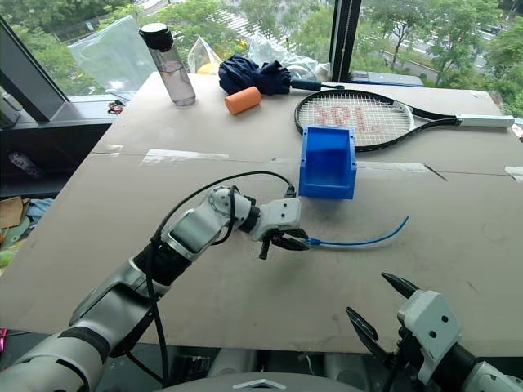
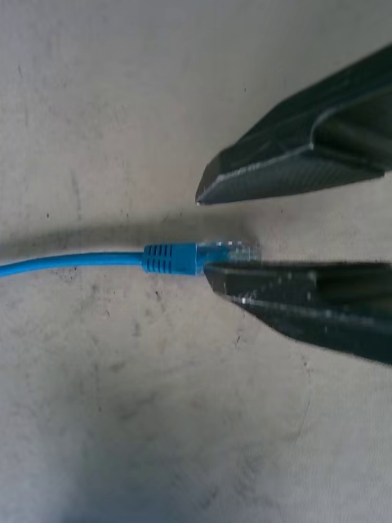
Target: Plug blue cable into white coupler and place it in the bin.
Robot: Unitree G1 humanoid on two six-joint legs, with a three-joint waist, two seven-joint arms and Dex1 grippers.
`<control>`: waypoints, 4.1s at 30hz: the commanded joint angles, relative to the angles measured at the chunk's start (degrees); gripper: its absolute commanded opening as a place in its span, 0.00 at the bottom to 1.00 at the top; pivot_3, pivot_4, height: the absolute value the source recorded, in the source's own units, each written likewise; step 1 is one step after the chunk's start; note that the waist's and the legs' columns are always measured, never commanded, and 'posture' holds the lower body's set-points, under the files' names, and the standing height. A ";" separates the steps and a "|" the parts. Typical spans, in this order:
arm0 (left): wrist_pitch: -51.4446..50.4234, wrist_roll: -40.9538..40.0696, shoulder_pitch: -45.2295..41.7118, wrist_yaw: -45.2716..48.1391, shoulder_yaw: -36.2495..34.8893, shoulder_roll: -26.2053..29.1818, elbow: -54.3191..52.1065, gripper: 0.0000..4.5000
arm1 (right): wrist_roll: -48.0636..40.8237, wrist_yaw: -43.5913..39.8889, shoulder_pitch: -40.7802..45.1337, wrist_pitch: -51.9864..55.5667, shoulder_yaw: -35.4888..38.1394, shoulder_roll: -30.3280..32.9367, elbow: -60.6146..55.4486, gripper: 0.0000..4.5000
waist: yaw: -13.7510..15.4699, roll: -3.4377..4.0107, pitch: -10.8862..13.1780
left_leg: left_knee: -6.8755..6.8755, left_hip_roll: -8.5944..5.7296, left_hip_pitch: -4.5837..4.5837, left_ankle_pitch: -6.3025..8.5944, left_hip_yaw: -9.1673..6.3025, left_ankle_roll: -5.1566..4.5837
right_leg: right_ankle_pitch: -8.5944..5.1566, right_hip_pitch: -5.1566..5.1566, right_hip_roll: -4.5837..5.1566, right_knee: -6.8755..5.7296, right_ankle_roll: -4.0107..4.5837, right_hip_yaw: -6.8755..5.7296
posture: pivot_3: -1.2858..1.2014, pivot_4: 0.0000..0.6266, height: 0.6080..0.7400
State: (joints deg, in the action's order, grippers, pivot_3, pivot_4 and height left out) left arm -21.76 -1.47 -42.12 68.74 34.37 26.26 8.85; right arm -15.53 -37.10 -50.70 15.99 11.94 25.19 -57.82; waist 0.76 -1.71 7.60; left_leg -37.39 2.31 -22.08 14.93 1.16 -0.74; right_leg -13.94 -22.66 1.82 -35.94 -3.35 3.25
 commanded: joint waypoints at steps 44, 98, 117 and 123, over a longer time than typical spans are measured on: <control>-24.42 -22.32 0.31 10.15 -16.85 -5.68 -4.16 0.01 | -31.98 11.04 15.89 13.58 -4.63 -4.82 6.04 0.95 | -0.27 0.15 -0.33 | -0.49 -0.03 -0.67 0.05 -0.44 -0.11 | 0.12 -0.15 0.04 -0.05 0.16 -0.33 | 0.52 0.24 1.00; 5.39 -11.62 27.78 -19.81 -30.89 7.98 -13.93 1.00 | -67.93 21.00 41.00 14.36 -3.17 1.42 16.15 0.00 | -0.07 0.34 -0.27 | -0.16 -0.07 -0.41 0.05 -0.29 -0.11 | 0.16 -0.11 0.14 0.00 0.16 -0.21 | 0.52 0.24 1.00; 6.32 -14.69 21.38 -1.96 -22.39 6.49 -8.27 0.12 | -51.98 19.68 46.44 16.27 -6.15 7.69 16.07 0.00 | -0.14 0.30 -0.30 | -0.17 -0.08 -0.40 0.05 -0.25 -0.11 | 0.16 -0.12 0.12 -0.01 0.16 -0.21 | 0.52 0.24 1.00; 11.73 -8.49 13.01 4.06 -13.90 3.55 0.87 0.12 | -38.12 11.27 55.98 18.53 -15.19 12.57 23.53 0.00 | -0.11 0.29 -0.30 | -0.18 -0.11 -0.41 0.04 -0.24 -0.11 | 0.17 -0.11 0.05 0.01 0.16 -0.19 | 0.52 0.24 1.00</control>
State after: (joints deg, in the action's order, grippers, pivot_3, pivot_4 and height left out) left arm -12.00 -11.19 -28.28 71.54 19.52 29.93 8.29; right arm -56.33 -23.34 4.46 34.70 -2.25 37.45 -34.45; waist 0.65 -1.42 7.30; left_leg -37.57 2.20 -22.49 14.97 0.92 -0.86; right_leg -13.77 -22.77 1.85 -35.93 -3.20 3.06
